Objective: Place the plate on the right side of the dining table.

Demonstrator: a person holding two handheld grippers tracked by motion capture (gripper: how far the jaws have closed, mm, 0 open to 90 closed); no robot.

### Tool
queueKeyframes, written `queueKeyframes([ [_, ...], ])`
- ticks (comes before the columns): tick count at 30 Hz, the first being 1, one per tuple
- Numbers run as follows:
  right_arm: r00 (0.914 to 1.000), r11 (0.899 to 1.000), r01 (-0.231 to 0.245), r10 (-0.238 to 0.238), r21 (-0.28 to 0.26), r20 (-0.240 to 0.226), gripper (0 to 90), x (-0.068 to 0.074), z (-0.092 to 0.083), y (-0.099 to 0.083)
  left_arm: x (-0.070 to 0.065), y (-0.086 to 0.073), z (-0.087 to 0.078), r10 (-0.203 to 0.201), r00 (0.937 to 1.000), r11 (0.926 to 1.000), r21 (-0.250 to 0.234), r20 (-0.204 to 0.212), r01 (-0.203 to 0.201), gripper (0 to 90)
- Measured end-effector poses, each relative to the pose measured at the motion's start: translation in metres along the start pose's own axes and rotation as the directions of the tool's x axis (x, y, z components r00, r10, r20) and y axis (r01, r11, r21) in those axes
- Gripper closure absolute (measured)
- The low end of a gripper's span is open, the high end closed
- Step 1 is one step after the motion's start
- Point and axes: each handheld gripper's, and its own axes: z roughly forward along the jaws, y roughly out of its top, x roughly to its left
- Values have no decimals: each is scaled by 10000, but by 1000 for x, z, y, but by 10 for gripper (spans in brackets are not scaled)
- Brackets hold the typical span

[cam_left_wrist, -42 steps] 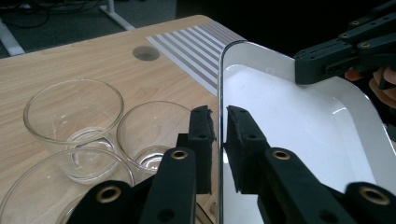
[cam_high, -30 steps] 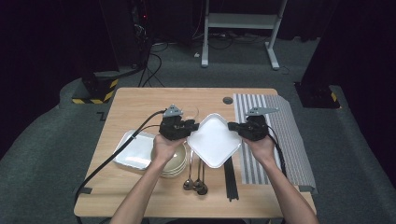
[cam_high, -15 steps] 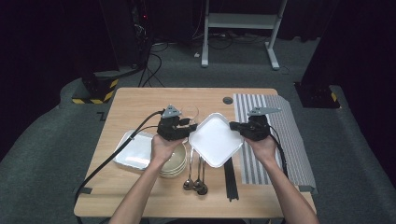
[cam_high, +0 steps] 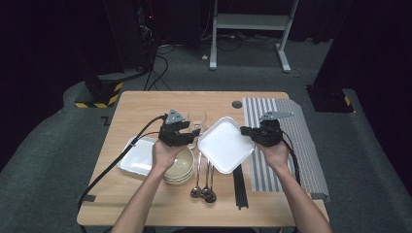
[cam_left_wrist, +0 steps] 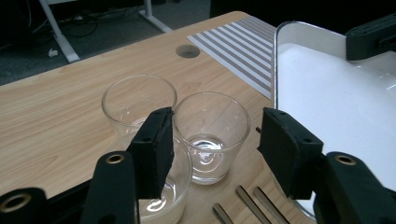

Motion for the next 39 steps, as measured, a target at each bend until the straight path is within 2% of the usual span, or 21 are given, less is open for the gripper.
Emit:
queueKeyframes([
  [4,10000,10000,-82,82,-15,50,884,-1,-2,-1,5,-3,-4,-212,9997,9997,-96,-151,211,444],
  [9,9999,9999,-116,116,-1,95,884,-3,-2,-3,10,-6,-11,-202,9991,9998,-36,-384,201,450],
  [17,9997,9997,-226,227,-70,129,885,-4,-4,-5,19,-13,-18,-548,9967,9984,-201,-604,537,429],
  [22,9995,9995,-282,284,-115,134,884,-5,-6,-5,24,-17,-23,-581,9954,9983,-150,-768,571,419],
  [33,9990,9991,-389,392,-143,197,884,-7,-6,-7,36,-27,-35,-968,9902,9950,-337,-1003,938,414],
  [39,9986,9989,-437,441,-166,280,884,-9,-9,-8,44,-33,-43,-1344,9849,9897,-640,-1089,1280,413],
])
